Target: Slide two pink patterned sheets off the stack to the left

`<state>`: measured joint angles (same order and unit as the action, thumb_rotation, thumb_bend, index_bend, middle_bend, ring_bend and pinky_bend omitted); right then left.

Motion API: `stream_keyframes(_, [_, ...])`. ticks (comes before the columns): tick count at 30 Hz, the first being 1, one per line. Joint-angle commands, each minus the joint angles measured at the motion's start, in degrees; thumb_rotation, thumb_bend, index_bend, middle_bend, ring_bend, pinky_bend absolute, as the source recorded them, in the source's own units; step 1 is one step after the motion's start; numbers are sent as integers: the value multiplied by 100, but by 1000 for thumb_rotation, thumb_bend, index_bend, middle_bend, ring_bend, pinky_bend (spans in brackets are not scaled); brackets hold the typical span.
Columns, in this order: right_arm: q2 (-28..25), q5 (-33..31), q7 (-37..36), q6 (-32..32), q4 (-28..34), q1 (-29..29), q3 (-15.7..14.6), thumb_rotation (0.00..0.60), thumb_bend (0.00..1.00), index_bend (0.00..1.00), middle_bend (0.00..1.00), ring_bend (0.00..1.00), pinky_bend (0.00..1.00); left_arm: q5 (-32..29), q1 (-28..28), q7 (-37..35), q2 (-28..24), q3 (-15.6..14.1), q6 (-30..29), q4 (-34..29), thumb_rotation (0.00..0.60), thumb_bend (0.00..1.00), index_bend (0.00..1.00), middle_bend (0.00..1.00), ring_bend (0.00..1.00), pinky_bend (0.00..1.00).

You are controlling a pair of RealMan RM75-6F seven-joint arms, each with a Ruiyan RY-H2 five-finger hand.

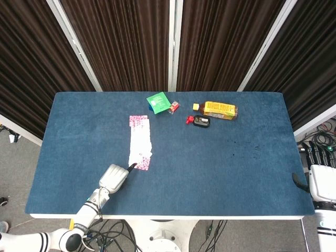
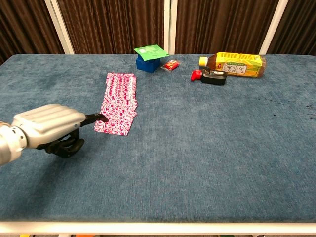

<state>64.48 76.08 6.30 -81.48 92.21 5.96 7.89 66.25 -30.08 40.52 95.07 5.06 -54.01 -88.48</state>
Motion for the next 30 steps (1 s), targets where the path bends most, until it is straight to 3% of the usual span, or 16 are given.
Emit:
stream_keyframes(1, [-5,-3,-25,-12,-9,-9,3,600,210,0,0,0,0,-162,-130,135,114,37,16,95,600,614,104,896,928,999])
stream_keyframes(17, [4,-64,-128,44,-104,-1,14,600,210,0,0,0,0,-949,-558,474,156,-131,236,271,600,618,131,891,929,992])
stream_keyframes(30, [62,-34,-61,91,-110,42,-10,600,210,0,0,0,0,-1298,-584,386,-135,-292,-22,106,600,618,131,891,928,990])
